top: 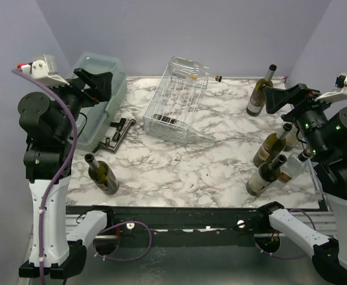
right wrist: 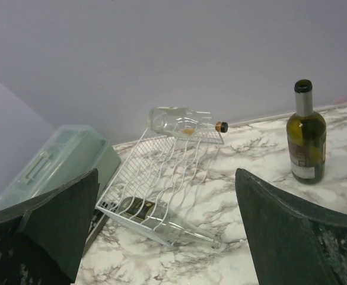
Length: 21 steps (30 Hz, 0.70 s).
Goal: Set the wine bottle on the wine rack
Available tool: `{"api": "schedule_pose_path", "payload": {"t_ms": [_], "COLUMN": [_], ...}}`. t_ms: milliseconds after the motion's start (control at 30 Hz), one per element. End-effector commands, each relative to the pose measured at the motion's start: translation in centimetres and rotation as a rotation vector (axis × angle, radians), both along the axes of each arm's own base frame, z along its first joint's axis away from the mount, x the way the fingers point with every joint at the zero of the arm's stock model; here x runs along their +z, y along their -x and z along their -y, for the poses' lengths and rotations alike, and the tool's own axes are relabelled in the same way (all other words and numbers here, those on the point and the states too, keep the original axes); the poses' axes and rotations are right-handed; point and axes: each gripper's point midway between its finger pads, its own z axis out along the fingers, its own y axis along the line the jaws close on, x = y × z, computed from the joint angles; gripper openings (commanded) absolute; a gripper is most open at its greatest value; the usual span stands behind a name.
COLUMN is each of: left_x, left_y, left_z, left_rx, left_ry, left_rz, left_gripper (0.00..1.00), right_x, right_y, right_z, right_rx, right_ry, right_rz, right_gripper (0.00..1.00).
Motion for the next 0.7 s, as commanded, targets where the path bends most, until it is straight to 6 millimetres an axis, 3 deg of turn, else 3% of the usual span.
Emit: {"api": "schedule_pose_path", "payload": {"t_ms": [0, 167, 300, 500, 667], "left_x": [-1.6, -2.6, -4.1, -6.9, -10.0], "left_y": [-1.5, -3.2, -3.1, -3.5, -3.6], "left_z": [4.2, 7.9, 12.5, 17.2, 19.9], "left_rx": [-0.250, -0.450, -0.541, -0.628, -0.654], "left_ry": [-0.028, 0.028, -0.050, -0.112, -0.205], "left_rz": [-0.085, -0.150, -0.155, -0.201, -0.229], "left_gripper": [0.99, 0.99, 0.99, 0.99, 0.99], "right_x": [-2.6, -3.5, -4.8, -10.3, -14.6], "right_y": [0.3, 1.6, 3.2, 5.4, 8.4], "right_z": [1.4, 2.2, 1.5, 5.6, 7.0], "right_rx": [-0.071, -0.084, -0.016, -0.231, -0.279], "right_ry": [0.049, 0.068, 0.088, 0.103, 0.129], "right_rz": [-0.109, -0.144, -0.173, -0.423, -0.597], "right_gripper": [1.00, 1.00, 1.00, 1.00, 1.00]}}
